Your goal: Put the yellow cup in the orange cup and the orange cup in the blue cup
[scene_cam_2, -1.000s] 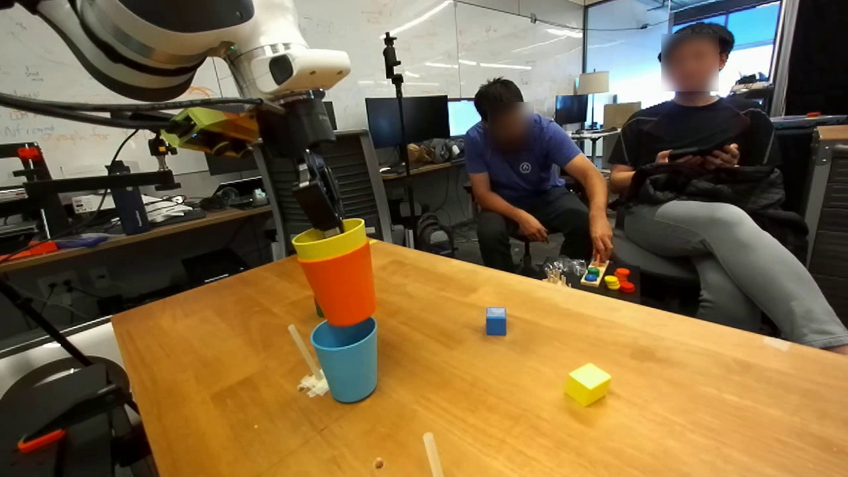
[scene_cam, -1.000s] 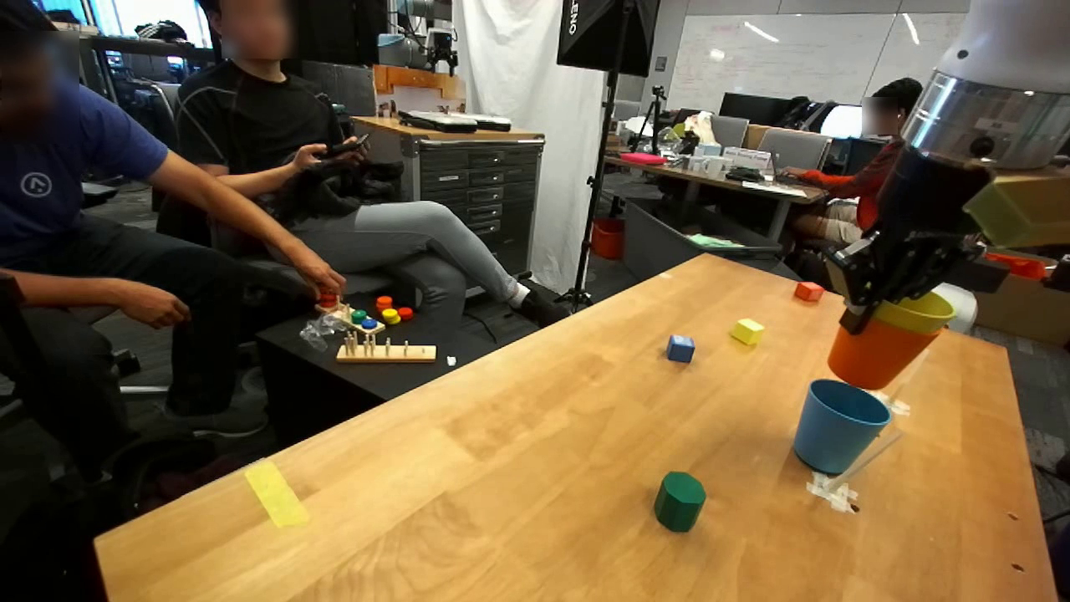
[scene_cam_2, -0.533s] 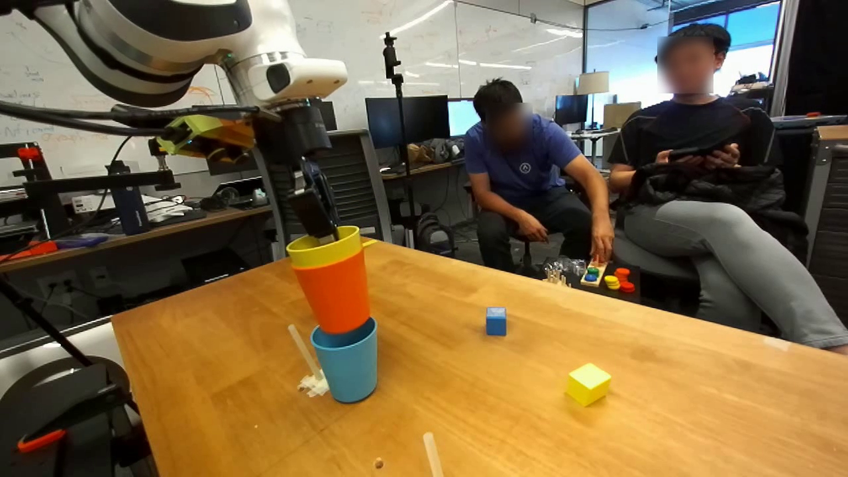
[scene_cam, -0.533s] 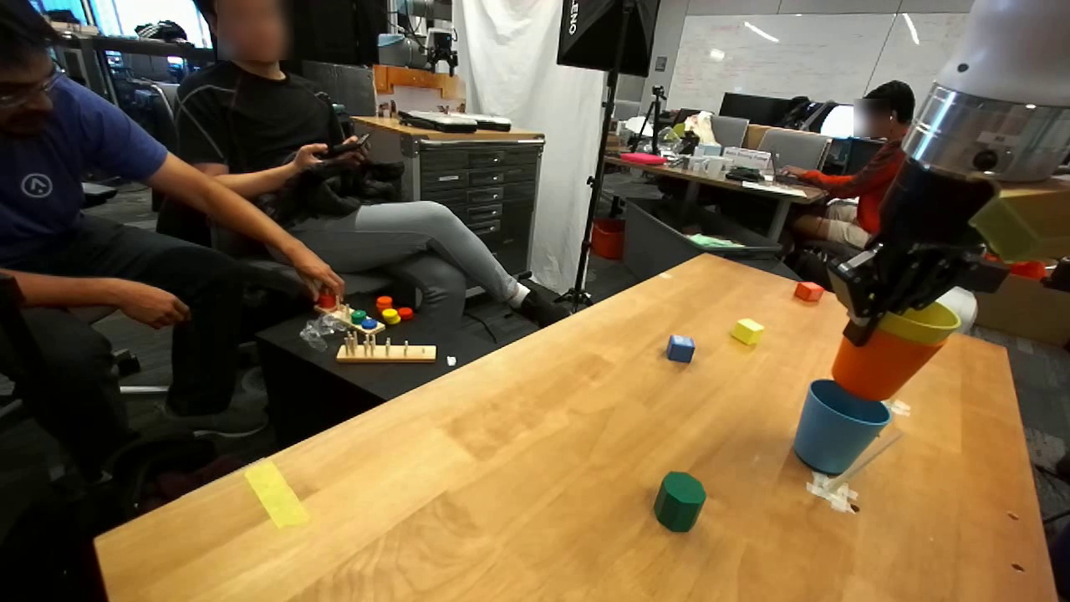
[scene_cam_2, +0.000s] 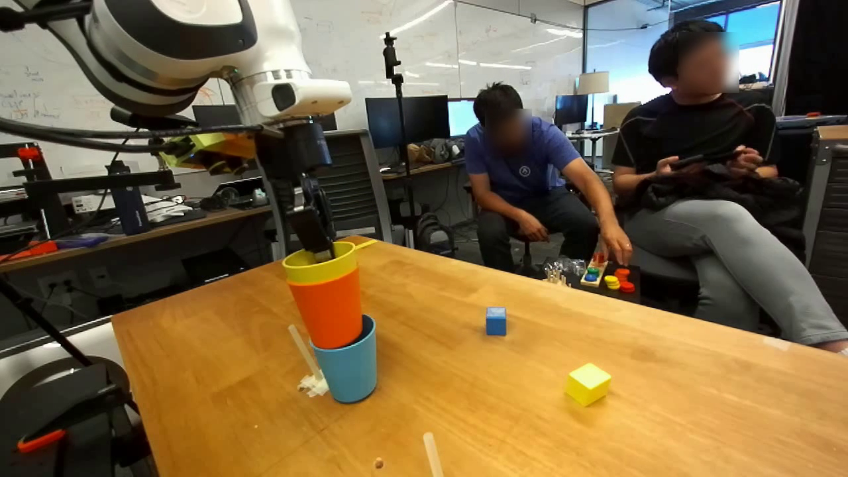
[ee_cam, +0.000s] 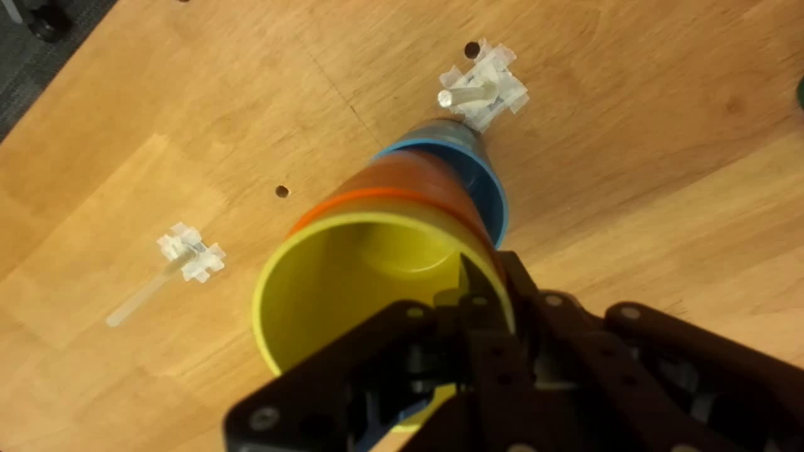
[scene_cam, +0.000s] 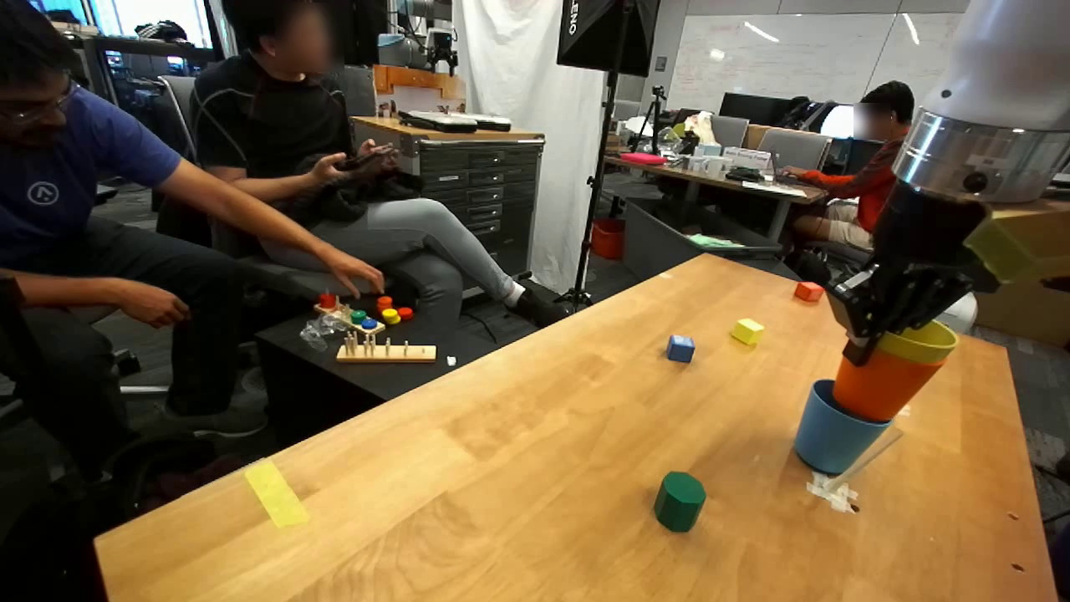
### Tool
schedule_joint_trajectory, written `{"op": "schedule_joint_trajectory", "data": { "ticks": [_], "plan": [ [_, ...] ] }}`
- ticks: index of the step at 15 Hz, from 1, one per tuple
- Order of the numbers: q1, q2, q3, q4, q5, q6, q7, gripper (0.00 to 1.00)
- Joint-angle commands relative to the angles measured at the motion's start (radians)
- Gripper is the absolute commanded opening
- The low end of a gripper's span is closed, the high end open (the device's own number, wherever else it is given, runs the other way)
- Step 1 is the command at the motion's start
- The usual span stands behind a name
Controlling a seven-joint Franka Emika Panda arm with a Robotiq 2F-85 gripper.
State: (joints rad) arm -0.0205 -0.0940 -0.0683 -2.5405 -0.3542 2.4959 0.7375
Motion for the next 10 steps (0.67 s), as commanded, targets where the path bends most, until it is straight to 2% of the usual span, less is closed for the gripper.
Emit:
{"op": "schedule_joint_trajectory", "data": {
  "ticks": [1, 10],
  "plan": [
    [-0.016, 0.009, 0.024, 0.008, 0.053, -0.002, -0.045, 0.02],
    [-0.017, 0.042, 0.021, 0.028, 0.045, 0.049, -0.023, 0.02]
  ]
}}
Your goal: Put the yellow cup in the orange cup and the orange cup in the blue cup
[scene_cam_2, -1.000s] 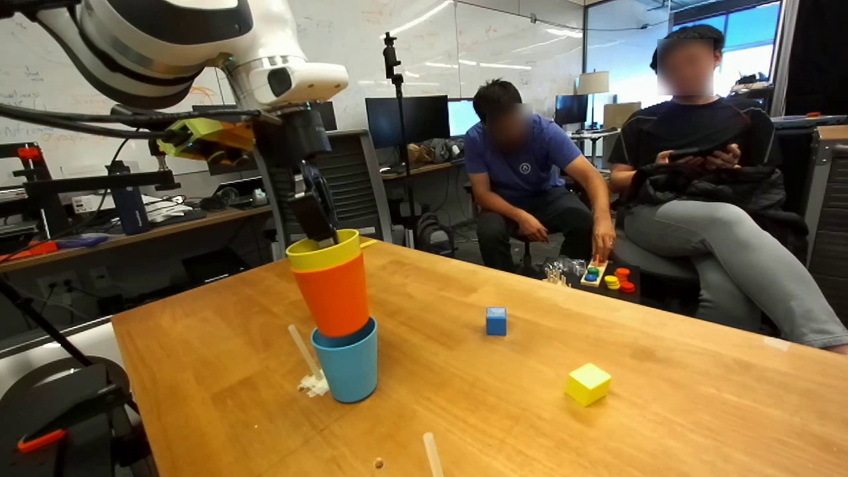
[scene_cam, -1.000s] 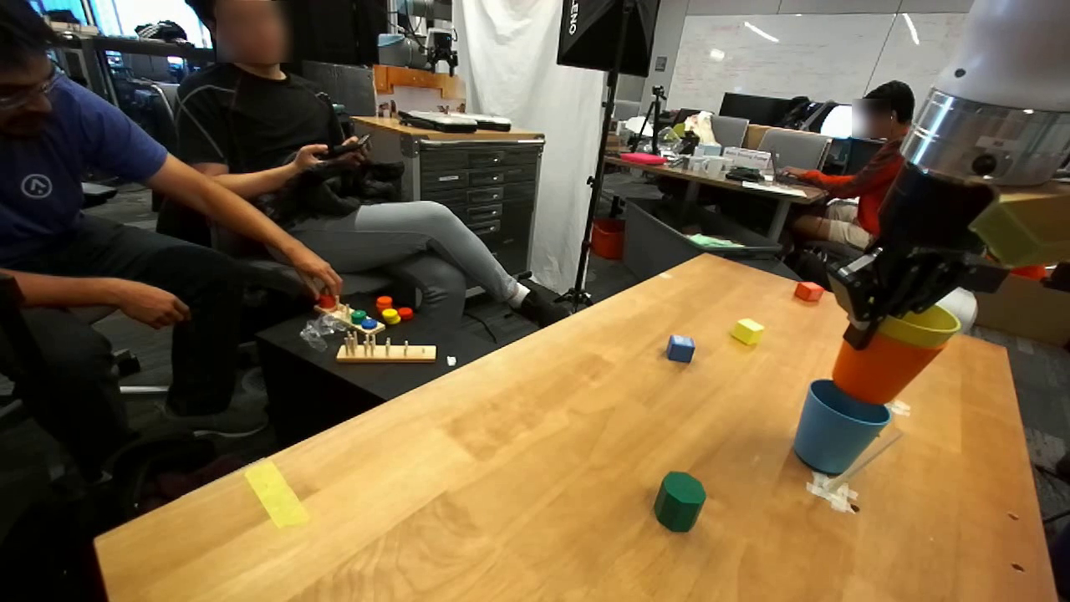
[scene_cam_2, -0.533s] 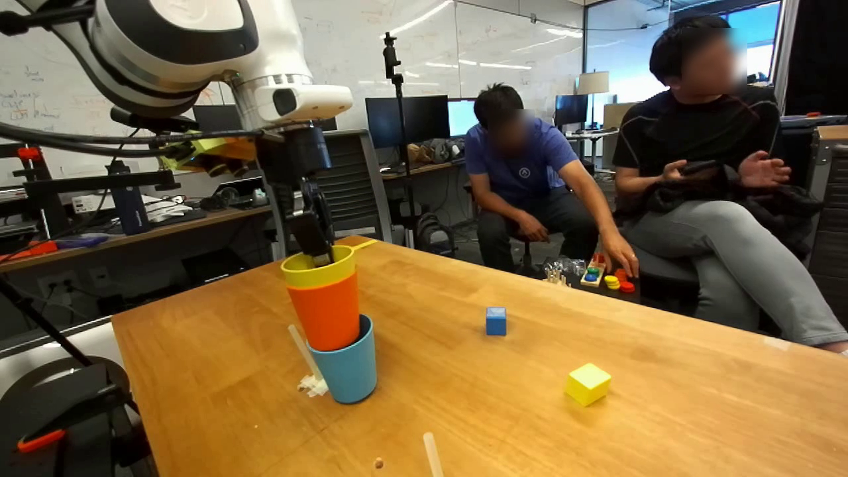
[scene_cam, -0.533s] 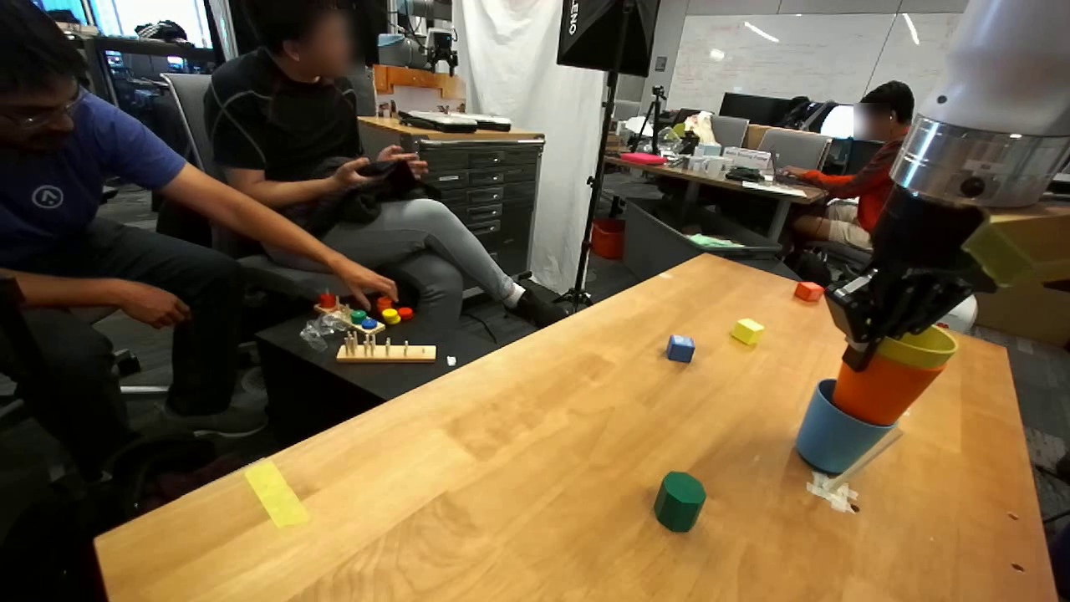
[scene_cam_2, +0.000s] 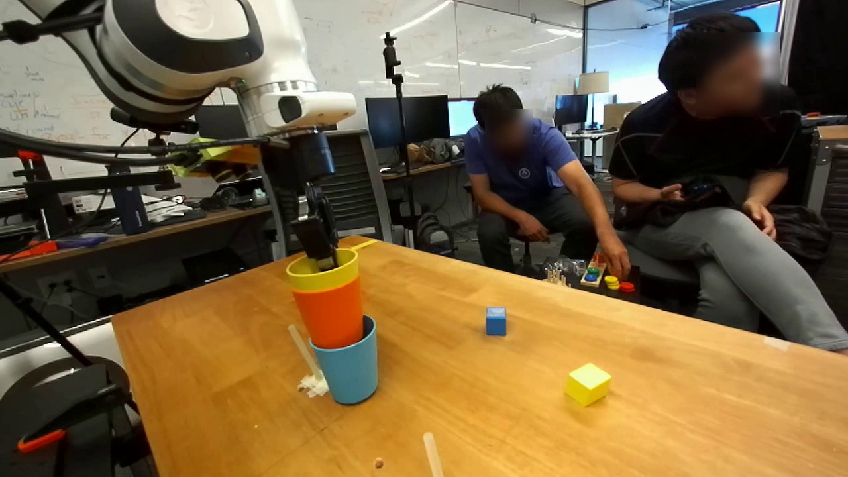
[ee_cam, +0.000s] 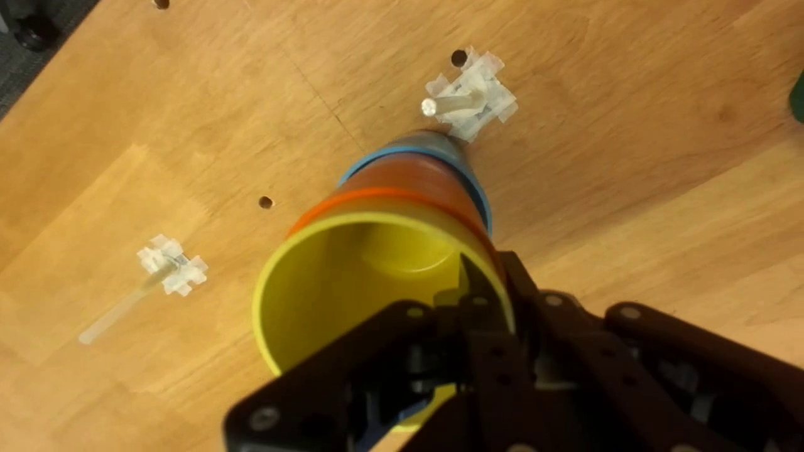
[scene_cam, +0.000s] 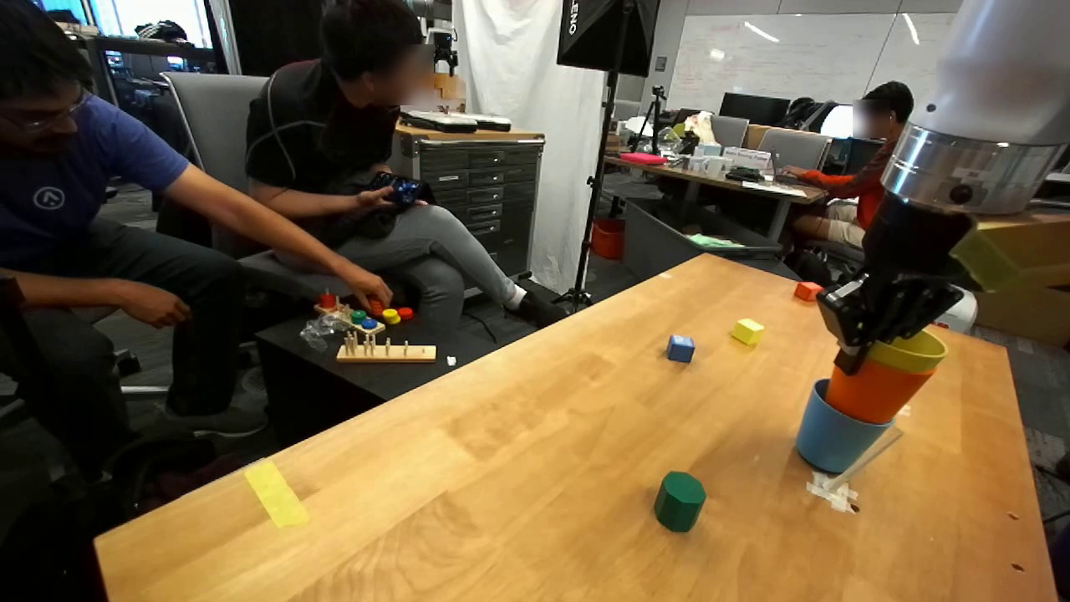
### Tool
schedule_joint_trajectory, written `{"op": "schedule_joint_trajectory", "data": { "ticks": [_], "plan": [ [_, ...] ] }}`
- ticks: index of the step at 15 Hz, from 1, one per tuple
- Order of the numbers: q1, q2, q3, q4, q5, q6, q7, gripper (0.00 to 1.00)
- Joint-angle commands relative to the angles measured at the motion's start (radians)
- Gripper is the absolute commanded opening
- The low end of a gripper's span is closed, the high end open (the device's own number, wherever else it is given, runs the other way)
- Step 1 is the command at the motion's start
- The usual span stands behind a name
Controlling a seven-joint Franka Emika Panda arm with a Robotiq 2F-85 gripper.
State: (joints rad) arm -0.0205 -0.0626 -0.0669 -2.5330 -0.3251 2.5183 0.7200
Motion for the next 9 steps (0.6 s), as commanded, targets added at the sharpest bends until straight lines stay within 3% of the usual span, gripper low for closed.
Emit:
{"op": "schedule_joint_trajectory", "data": {
  "ticks": [1, 9],
  "plan": [
    [-0.018, 0.017, 0.02, 0.024, 0.012, 0.032, 0.0, 0.02],
    [-0.016, 0.064, 0.01, 0.041, -0.021, 0.069, 0.024, 0.05]
  ]
}}
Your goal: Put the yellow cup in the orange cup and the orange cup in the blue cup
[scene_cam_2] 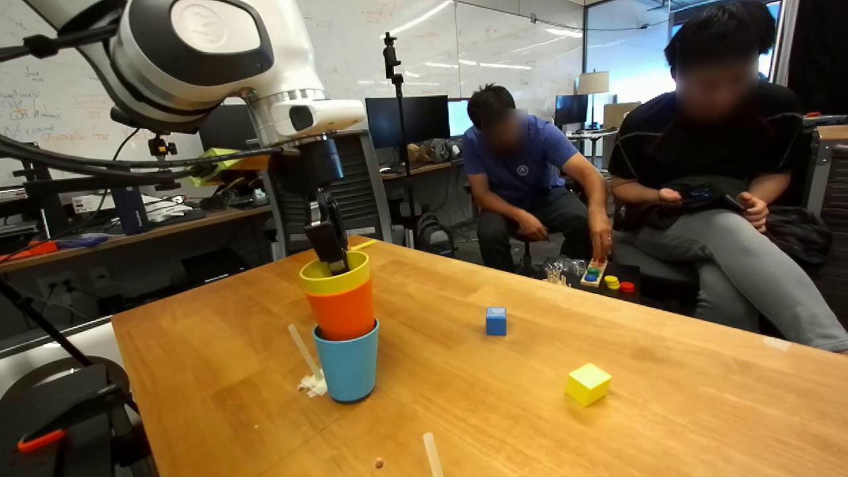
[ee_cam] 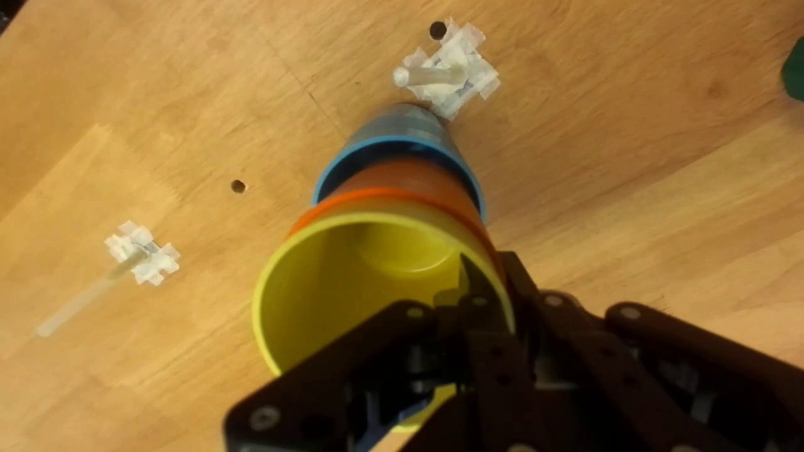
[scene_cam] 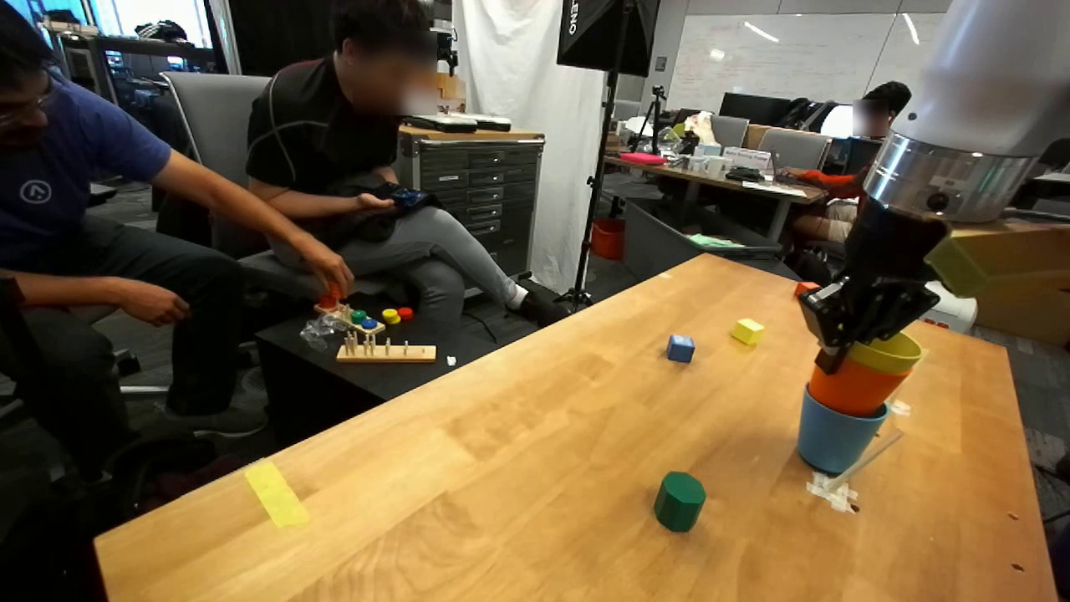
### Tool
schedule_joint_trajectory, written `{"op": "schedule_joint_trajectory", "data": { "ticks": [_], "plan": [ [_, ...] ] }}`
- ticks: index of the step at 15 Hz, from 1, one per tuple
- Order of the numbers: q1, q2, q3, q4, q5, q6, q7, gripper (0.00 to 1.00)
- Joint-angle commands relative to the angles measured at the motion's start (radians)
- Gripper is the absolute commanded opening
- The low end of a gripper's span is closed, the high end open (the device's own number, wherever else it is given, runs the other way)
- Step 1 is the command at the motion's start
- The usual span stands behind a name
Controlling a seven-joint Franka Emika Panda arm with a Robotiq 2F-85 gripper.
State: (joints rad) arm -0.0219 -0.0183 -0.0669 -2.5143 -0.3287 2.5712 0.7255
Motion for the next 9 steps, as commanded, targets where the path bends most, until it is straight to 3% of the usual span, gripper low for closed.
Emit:
{"op": "schedule_joint_trajectory", "data": {
  "ticks": [1, 9],
  "plan": [
    [-0.013, 0.021, 0.009, 0.021, -0.018, 0.016, 0.017, 0.23],
    [-0.01, -0.012, 0.008, 0.011, 0.005, 0.012, -0.01, 0.85]
  ]
}}
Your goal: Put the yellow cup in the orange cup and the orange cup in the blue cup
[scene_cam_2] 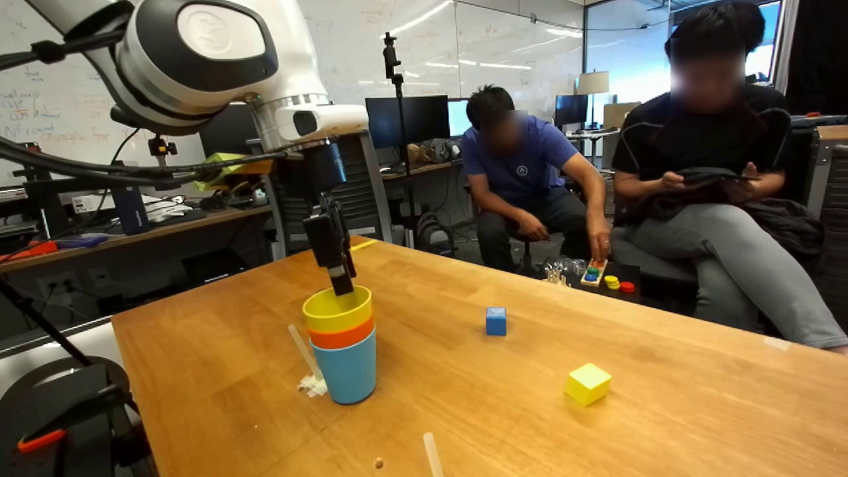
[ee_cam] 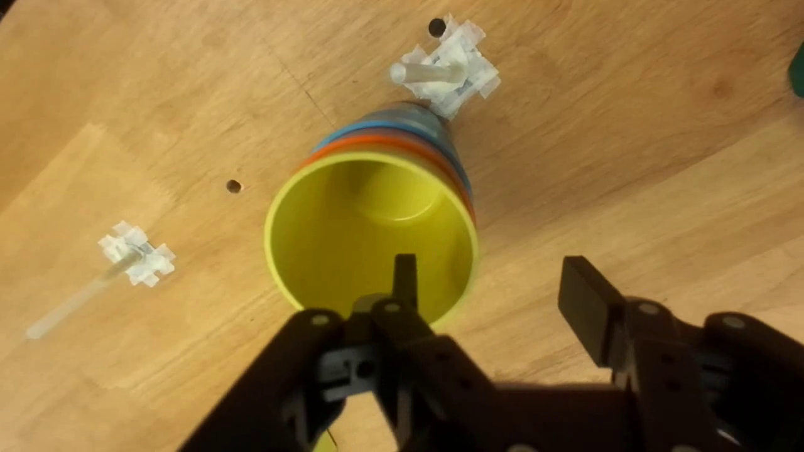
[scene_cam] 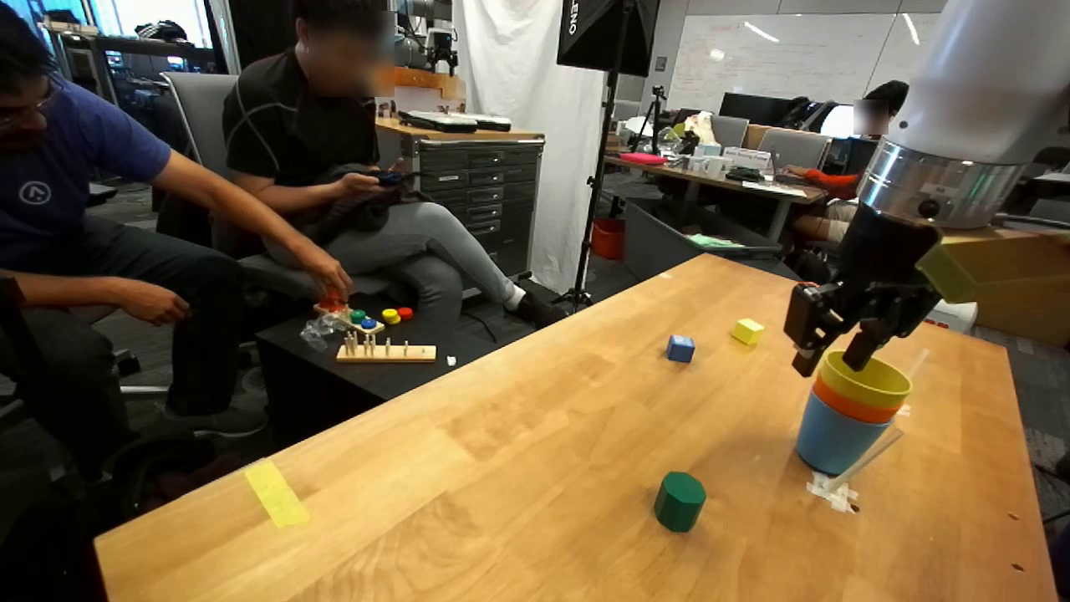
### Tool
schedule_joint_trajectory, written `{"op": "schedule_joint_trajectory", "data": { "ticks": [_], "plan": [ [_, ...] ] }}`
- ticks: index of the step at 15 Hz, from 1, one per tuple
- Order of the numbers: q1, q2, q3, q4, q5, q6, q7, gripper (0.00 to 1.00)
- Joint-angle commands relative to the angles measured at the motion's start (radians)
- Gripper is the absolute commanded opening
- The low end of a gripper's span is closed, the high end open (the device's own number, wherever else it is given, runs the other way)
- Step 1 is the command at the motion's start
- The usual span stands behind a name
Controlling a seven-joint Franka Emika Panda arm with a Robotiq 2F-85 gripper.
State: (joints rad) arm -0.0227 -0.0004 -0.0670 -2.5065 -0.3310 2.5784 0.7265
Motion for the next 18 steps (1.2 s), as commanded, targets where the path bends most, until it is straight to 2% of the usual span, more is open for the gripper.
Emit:
{"op": "schedule_joint_trajectory", "data": {
  "ticks": [1, 3, 7, 9, 13, 16, 18],
  "plan": [
    [-0.009, -0.04, 0.008, 0.002, 0.012, 0.006, -0.013, 0.94],
    [-0.01, -0.07, 0.011, 0.004, 0.012, -0.018, -0.012, 1.0],
    [-0.014, -0.167, 0.021, -0.014, 0.028, -0.047, -0.063, 1.0],
    [-0.009, -0.224, 0.023, -0.027, 0.079, -0.075, -0.144, 1.0],
    [0.014, -0.34, 0.02, -0.028, 0.237, -0.249, -0.408, 1.0],
    [0.009, -0.406, 0.026, -0.01, 0.262, -0.383, -0.506, 1.0],
    [-0.004, -0.433, 0.036, 0.004, 0.233, -0.456, -0.525, 1.0]
  ]
}}
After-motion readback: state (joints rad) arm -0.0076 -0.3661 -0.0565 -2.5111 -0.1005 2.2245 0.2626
